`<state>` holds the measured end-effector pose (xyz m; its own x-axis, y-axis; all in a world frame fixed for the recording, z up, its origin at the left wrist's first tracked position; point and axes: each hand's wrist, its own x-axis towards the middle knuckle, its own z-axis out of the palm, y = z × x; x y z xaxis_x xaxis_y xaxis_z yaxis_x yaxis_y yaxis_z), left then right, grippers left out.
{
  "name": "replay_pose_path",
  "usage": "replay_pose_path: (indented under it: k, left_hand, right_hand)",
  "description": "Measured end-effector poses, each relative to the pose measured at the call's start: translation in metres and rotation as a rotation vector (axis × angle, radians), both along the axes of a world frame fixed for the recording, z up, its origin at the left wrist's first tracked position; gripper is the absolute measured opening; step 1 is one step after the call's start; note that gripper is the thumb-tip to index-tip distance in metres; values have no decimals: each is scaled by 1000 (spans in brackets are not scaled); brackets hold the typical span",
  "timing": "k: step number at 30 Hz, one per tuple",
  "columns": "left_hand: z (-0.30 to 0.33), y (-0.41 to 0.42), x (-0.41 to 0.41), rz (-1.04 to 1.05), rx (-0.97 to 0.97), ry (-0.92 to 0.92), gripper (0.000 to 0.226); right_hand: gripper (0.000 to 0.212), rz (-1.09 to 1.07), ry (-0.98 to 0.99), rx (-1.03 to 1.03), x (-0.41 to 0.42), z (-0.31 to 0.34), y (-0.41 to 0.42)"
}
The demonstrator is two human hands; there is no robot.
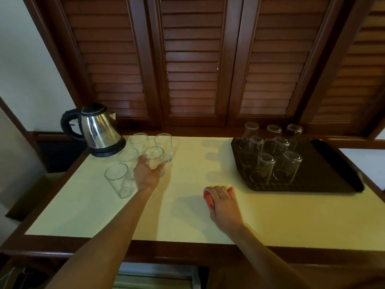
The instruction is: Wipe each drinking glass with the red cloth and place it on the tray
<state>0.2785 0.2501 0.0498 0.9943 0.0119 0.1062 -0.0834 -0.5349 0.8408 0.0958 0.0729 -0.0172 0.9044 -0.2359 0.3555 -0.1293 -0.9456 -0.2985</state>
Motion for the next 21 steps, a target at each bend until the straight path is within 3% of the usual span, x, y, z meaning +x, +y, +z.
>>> replay_pose_path:
  k: [4, 6, 7, 11, 13, 15, 17, 21]
  left_hand:
    - [-6, 10, -9, -86, -73, -80, 67]
    - [-2, 13, -17, -138, -160, -132, 64]
    - [5, 14, -21, -171, -214, -150, 63]
    - [57, 8, -41, -328, -562, -53, 48]
    - [83, 2, -52, -414, -723, 16, 42]
    - [107, -8, -66, -531, -831, 60, 42]
    - [129, -19, -82, -619, -884, 92, 45]
    - [161, -41, -107, -750, -937, 137, 35]
  right_hand:
    - [21, -3, -33, 41, 1, 1, 0]
    - [15, -25, -127, 201, 0, 4, 0]
    - [12, -50, -207, 382, -1, 12, 2]
    - [18, -205, -518, 1441, 6, 95, 17]
    - [28, -218, -602, 1701, 10, 142, 17]
    - [22, -170, -688, 1759, 9, 181, 20]
    - [13, -103, -742, 1660, 7, 207, 26]
    - [36, 165, -828, 1262, 4, 231, 43]
